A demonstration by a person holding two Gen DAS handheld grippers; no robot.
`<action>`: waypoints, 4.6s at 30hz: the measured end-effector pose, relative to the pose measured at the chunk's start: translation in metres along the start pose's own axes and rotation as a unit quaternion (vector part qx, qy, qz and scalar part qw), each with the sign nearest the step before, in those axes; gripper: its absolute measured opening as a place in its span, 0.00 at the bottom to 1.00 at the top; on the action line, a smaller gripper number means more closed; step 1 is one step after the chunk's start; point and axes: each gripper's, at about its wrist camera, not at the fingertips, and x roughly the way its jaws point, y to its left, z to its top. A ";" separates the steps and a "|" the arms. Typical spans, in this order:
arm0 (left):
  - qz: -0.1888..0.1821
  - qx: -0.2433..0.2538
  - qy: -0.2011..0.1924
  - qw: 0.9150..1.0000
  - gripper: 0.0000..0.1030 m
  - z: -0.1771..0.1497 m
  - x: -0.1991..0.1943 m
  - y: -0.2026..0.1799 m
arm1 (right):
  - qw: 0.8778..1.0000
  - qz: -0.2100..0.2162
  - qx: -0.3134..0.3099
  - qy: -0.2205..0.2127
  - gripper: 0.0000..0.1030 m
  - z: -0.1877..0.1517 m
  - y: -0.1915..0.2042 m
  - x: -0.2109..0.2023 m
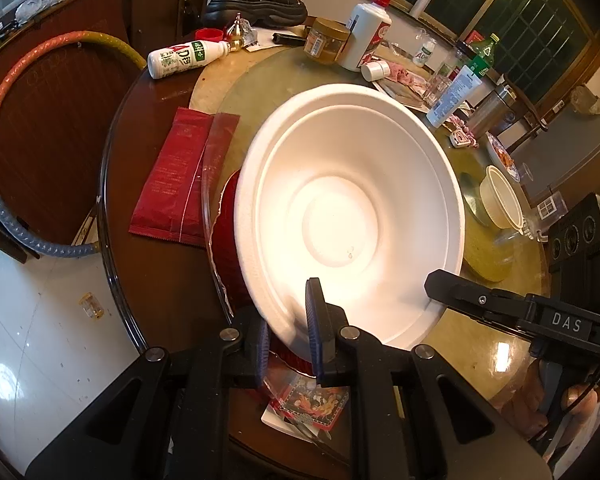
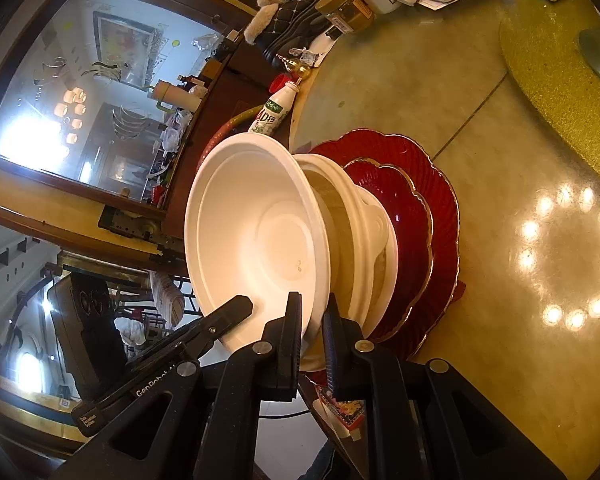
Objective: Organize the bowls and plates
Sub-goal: 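Open both tools to release the large white bowl and withdraw, then move both tools over the green mat toward the beige ribbed paper plate, then grasp the beige ribbed paper plate rim with both tools and lift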
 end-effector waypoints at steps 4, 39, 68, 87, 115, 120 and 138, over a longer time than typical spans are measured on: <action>-0.006 -0.006 0.006 1.000 0.14 0.002 0.000 0.001 | 1.000 0.003 0.001 0.001 0.12 0.001 0.000 -0.002; -0.082 -0.108 -0.029 0.990 0.73 0.002 -0.020 0.010 | 0.997 0.041 -0.006 -0.058 0.79 -0.002 0.009 -0.036; -0.168 0.236 -0.215 0.933 1.00 -0.035 -0.004 -0.208 | 0.914 -0.125 -0.027 -0.385 1.00 -0.069 -0.131 -0.250; -0.238 0.046 0.094 0.966 1.00 0.044 0.108 -0.268 | 0.963 -0.101 0.081 -0.237 0.98 0.010 -0.225 -0.274; -0.146 0.082 0.162 0.972 0.51 0.099 0.202 -0.365 | 0.965 -0.198 0.148 -0.086 0.38 0.135 -0.295 -0.253; -0.127 0.093 0.160 0.975 0.46 0.099 0.211 -0.372 | 0.961 -0.213 0.157 -0.084 0.26 0.144 -0.305 -0.247; -0.062 0.089 0.114 0.988 0.09 0.097 0.213 -0.371 | 0.957 -0.234 0.151 -0.087 0.14 0.146 -0.304 -0.241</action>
